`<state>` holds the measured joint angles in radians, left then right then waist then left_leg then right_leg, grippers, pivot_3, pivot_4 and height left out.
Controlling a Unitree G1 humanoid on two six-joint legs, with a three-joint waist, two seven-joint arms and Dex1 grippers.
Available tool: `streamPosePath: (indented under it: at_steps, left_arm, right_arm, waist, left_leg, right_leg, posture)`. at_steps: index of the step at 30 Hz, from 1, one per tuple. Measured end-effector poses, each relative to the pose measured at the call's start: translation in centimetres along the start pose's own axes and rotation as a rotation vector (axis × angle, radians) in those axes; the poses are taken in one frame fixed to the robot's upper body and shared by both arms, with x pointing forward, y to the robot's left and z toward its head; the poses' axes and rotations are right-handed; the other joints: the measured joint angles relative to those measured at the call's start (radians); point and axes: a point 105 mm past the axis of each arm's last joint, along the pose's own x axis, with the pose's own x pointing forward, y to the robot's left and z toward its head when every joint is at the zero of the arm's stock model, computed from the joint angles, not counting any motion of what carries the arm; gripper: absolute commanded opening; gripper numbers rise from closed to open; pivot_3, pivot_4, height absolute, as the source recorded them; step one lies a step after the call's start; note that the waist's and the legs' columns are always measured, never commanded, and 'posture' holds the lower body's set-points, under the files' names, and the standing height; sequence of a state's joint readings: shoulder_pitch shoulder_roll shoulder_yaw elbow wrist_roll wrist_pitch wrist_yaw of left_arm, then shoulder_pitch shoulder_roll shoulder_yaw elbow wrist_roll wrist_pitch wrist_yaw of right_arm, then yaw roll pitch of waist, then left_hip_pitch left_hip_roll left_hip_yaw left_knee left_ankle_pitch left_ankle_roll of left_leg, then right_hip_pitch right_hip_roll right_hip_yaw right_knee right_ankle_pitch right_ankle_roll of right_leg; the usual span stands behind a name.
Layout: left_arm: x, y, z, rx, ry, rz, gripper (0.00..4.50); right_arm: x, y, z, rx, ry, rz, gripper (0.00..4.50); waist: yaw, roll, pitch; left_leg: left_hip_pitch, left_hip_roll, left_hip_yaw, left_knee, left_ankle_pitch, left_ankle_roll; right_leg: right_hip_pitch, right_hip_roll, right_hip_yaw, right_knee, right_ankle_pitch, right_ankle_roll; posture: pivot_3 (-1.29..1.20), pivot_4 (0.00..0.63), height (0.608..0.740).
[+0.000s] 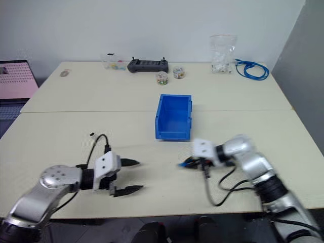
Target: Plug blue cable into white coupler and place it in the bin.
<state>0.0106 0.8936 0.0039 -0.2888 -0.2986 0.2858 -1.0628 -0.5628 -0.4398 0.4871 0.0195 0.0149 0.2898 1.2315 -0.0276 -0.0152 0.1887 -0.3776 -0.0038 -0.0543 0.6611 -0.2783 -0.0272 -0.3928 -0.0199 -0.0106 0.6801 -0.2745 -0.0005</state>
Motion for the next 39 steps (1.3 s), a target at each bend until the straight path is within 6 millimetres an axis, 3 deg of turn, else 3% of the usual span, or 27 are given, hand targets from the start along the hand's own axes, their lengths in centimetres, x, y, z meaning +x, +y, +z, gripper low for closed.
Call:
streamPosePath:
  at_steps: [6, 8, 10, 15, 20, 22, 26, 33, 39]
  left_arm:
    - [-1.0, -0.6, -1.7, 0.000, 0.038, -0.005, 4.50]
    - [-1.2, -0.8, -2.0, 0.004, 0.041, -0.007, 4.50]
    - [-1.2, -0.8, -2.2, 0.008, 0.043, -0.005, 4.50]
    - [-0.9, -0.5, -2.0, 0.027, 0.018, 0.018, 4.50]
    - [0.2, 0.1, -1.3, 0.039, -0.033, 0.021, 4.50]
    - [1.5, 0.0, -0.4, 0.038, -0.091, 0.010, 4.50]
    - [3.0, -0.4, -0.6, 0.027, -0.093, -0.029, 4.50]
    - [4.5, 0.9, 0.0, 0.100, -0.069, -0.041, 4.50]
    - [5.0, 0.8, 0.3, 0.133, -0.056, -0.092, 3.27]
  right_arm:
    - [3.2, -2.0, 1.5, -0.043, 0.035, -0.006, 0.15]
    - [3.8, -2.0, 1.2, -0.027, 0.038, 0.009, 0.86]
    - [4.0, -2.3, 1.2, -0.028, 0.035, 0.002, 1.14]
    - [4.4, -3.0, 1.7, -0.017, 0.011, -0.026, 2.46]
    - [3.1, -3.5, 2.6, 0.008, -0.036, -0.086, 3.53]
    - [0.7, -2.4, 2.7, 0.027, -0.069, -0.098, 3.53]
    - [-2.8, -0.8, 1.3, 0.135, -0.058, -0.152, 3.53]
    - [-4.8, 1.7, 0.9, 0.259, -0.069, -0.222, 3.53]
    - [-5.3, 2.4, 1.3, 0.319, -0.092, -0.277, 3.61]
  waist:
    - [0.016, -0.002, -0.001]
    - [0.018, -0.002, -0.001]
    - [0.017, -0.002, -0.001]
    - [0.007, -0.002, -0.001]
    - [0.008, -0.002, -0.001]
    - [0.023, -0.002, -0.001]
    - [0.023, -0.003, -0.002]
    - [0.011, -0.003, -0.002]
    - [0.007, -0.003, -0.002]
  left_leg:
    - [-0.004, -0.003, 0.000, 0.001, 0.000, 0.000]
    - [-0.004, -0.002, 0.000, 0.000, 0.000, 0.000]
    - [-0.004, -0.002, 0.000, 0.000, 0.000, 0.000]
    - [-0.003, -0.001, 0.000, 0.000, 0.000, 0.000]
    - [-0.005, -0.002, 0.000, 0.000, 0.000, 0.000]
    - [-0.007, -0.003, 0.000, 0.001, 0.000, 0.000]
    - [-0.007, -0.003, 0.000, 0.001, 0.000, 0.000]
    - [-0.005, -0.001, 0.000, 0.001, 0.000, 0.000]
    - [-0.005, -0.001, 0.000, 0.001, 0.000, 0.000]
  right_leg:
    - [-0.003, -0.003, 0.000, -0.002, 0.001, 0.000]
    - [-0.003, -0.003, 0.000, -0.001, 0.001, 0.000]
    - [-0.004, -0.002, 0.000, 0.000, 0.001, 0.000]
    - [-0.004, -0.001, 0.000, 0.001, 0.001, 0.000]
    - [-0.005, -0.001, 0.000, 0.001, 0.001, 0.000]
    - [-0.005, -0.003, -0.001, 0.000, 0.001, 0.000]
    - [-0.006, -0.003, 0.000, 0.000, 0.001, 0.001]
    - [-0.006, 0.000, 0.000, 0.001, 0.001, 0.001]
    - [-0.004, 0.000, 0.000, 0.000, 0.001, 0.001]
  posture:
    - [0.00, 0.150, 0.740]
    - [0.00, 0.150, 0.740]
    - [0.00, 0.150, 0.740]
    - [0.00, 0.150, 0.740]
    - [0.00, 0.150, 0.740]
    - [0.00, 0.150, 0.740]
    - [0.00, 0.150, 0.740]
    - [0.00, 0.150, 0.740]
    - [0.00, 0.150, 0.740]
